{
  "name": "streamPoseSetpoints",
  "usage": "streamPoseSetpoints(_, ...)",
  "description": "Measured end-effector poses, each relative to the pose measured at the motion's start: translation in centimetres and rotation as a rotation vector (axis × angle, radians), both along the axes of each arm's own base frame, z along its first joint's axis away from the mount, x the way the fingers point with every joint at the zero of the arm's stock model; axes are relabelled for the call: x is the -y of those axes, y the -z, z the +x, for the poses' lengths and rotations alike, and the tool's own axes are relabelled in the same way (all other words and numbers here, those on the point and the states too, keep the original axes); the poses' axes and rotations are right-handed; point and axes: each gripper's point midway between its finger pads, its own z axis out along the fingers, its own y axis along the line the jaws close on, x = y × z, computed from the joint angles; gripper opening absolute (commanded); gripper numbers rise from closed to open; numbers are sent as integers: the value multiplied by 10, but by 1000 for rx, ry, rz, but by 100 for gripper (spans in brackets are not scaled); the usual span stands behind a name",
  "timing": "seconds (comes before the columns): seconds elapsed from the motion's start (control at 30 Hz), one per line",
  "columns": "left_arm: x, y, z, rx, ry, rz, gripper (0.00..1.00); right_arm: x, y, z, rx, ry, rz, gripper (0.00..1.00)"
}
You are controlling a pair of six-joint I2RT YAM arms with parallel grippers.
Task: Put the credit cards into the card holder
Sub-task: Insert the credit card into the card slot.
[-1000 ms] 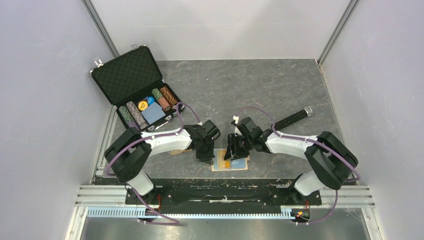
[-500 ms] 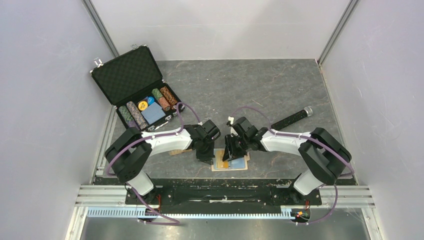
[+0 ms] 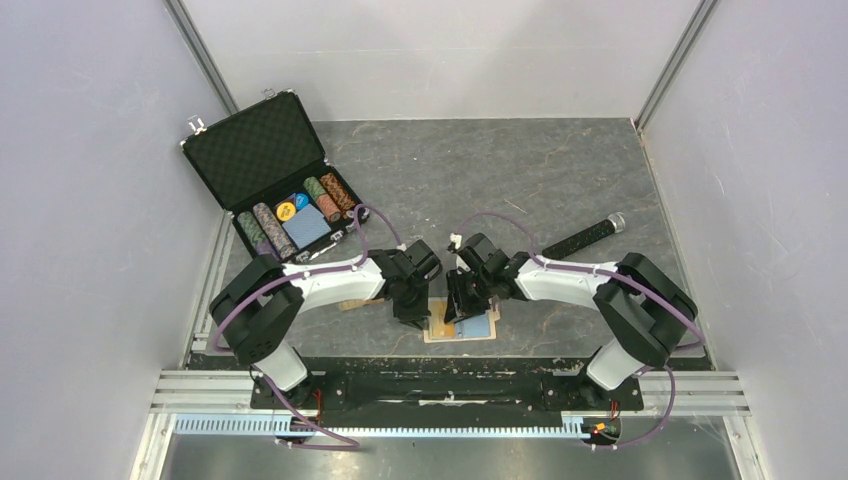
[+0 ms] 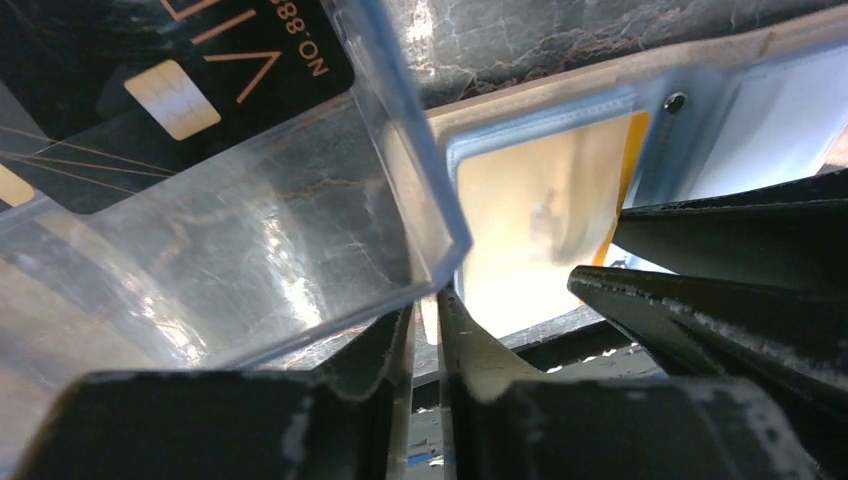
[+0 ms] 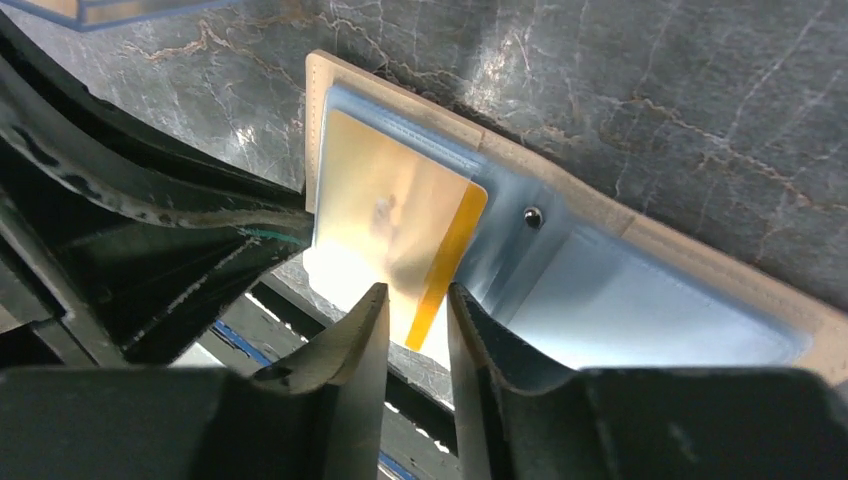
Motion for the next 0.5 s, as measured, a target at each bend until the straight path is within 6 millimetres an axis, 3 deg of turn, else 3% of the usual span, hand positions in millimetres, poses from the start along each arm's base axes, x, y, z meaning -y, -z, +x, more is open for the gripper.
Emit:
streamPoseSetpoints(0.2,0,-10,-1,19,-1,-11,46,-1,-16,11,79,-40,-62,41)
streamPoseSetpoints(0.4,4,-31,8,62,-30,-76,51,0,-40,23,169,-51,-59,41)
streamPoseSetpoints(0.5,0,-26,11,54,-67,-96,53,3,-41,23,176,-54,-68,37)
